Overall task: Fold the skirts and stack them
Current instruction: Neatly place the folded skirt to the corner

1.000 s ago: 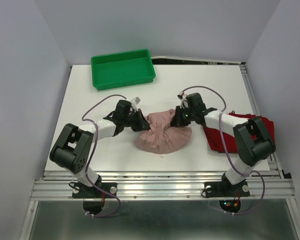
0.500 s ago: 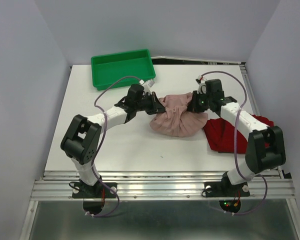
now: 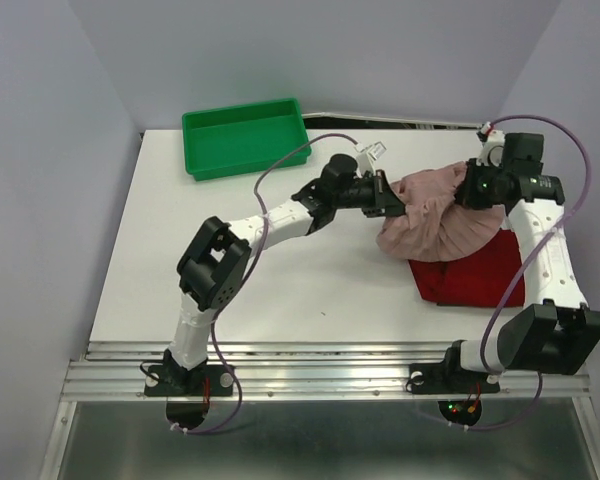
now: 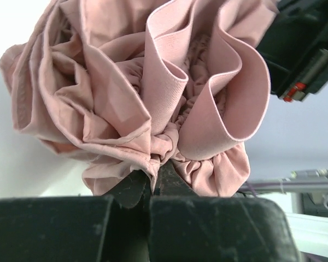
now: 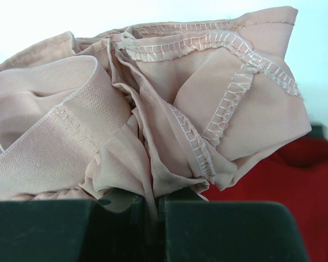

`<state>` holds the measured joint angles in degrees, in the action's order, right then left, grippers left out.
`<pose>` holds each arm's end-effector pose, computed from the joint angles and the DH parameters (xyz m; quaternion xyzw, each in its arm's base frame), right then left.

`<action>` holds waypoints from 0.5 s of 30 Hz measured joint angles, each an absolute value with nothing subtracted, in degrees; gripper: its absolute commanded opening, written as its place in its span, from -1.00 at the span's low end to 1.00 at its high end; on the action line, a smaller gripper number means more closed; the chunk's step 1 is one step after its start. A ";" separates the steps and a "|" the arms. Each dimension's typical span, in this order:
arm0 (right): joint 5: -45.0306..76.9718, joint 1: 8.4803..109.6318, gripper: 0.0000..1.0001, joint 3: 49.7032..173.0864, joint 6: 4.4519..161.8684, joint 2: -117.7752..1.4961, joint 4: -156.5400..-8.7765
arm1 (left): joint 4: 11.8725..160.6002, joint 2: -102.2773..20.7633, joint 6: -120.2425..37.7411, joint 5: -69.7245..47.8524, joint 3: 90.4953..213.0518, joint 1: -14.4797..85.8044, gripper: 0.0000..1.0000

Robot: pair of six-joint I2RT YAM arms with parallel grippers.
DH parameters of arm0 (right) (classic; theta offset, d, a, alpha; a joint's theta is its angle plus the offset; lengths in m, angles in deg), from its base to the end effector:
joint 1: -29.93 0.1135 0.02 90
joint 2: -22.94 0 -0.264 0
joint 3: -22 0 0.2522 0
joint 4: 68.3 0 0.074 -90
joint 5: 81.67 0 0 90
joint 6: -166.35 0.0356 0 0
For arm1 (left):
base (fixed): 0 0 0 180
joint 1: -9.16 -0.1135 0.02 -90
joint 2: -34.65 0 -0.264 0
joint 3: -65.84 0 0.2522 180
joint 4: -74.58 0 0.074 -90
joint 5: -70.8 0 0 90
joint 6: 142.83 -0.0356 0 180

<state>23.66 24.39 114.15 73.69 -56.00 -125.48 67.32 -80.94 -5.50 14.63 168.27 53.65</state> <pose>0.2924 -0.0189 0.3550 -0.0292 0.9132 0.0947 0.3953 0.3304 -0.3524 0.2835 0.1772 0.7150 -0.6106 0.2907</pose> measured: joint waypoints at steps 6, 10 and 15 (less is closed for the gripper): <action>22.66 12.91 -0.99 117.87 65.78 -54.64 -137.74 | 66.19 -87.15 -2.50 16.66 176.57 59.64 -1.00; 22.77 6.29 -0.99 118.17 60.29 -54.62 -143.54 | 65.75 -90.54 -1.13 17.34 179.59 62.57 -1.00; 23.33 -1.91 -0.99 115.64 54.17 -54.75 -146.03 | 64.44 -96.18 -0.14 17.90 184.38 64.80 -1.00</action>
